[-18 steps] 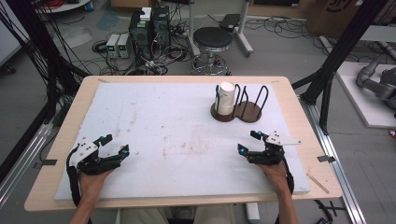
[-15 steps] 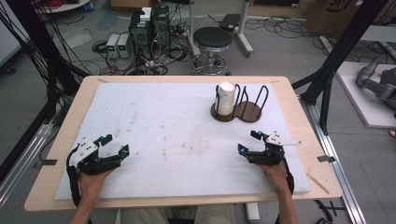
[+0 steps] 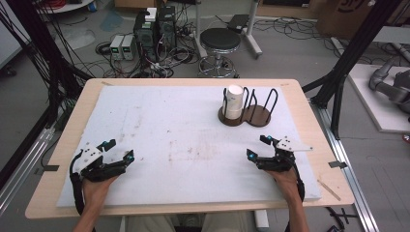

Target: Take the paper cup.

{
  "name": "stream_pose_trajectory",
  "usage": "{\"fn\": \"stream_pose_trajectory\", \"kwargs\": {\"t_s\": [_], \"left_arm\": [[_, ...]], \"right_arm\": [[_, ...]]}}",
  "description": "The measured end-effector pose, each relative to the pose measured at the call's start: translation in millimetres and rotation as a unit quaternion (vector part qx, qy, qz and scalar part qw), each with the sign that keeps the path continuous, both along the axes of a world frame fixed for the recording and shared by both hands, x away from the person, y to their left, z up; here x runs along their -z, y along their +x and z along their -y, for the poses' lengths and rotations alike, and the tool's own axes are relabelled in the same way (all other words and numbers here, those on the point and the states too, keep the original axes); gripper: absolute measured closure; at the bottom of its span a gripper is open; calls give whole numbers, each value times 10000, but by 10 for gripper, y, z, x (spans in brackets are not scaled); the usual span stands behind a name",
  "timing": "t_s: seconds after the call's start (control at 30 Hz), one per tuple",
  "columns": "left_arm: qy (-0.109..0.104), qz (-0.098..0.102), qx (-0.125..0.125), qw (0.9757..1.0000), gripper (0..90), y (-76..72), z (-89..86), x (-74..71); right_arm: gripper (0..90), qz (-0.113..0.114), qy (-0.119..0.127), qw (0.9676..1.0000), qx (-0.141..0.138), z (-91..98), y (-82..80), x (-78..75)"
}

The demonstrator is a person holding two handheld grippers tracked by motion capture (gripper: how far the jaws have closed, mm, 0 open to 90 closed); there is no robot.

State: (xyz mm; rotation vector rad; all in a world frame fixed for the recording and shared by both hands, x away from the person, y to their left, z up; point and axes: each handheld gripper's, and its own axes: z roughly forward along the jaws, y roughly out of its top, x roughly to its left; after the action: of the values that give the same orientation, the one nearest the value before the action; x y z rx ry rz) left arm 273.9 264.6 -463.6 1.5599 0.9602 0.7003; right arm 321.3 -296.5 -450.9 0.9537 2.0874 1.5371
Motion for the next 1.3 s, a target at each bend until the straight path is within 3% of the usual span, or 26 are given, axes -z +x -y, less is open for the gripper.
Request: {"fn": "stream_pose_trajectory", "kwargs": {"t_s": [0.13,0.2,0.37,0.9,1.1,1.3], "left_arm": [[-30,13,22,10000,179,-3,-4,0],[-31,22,37,10000,179,-4,-5,1],[-22,23,50,10000,179,-5,-6,1],[28,-47,92,9999,176,10,2,-2],[94,-31,92,9999,176,8,19,-3],[92,-18,93,9999,176,7,20,-2]], "right_arm": [[154,-20,-68,10000,22,-2,9,-7],[154,-232,-160,9996,-70,-12,30,-28],[154,-154,-130,9997,-146,-26,21,-128],[154,82,-463,9983,-350,-74,275,-1070],[154,39,-536,9979,-361,-54,425,-1287],[154,-42,-637,9972,-400,-44,559,-1406]]}}
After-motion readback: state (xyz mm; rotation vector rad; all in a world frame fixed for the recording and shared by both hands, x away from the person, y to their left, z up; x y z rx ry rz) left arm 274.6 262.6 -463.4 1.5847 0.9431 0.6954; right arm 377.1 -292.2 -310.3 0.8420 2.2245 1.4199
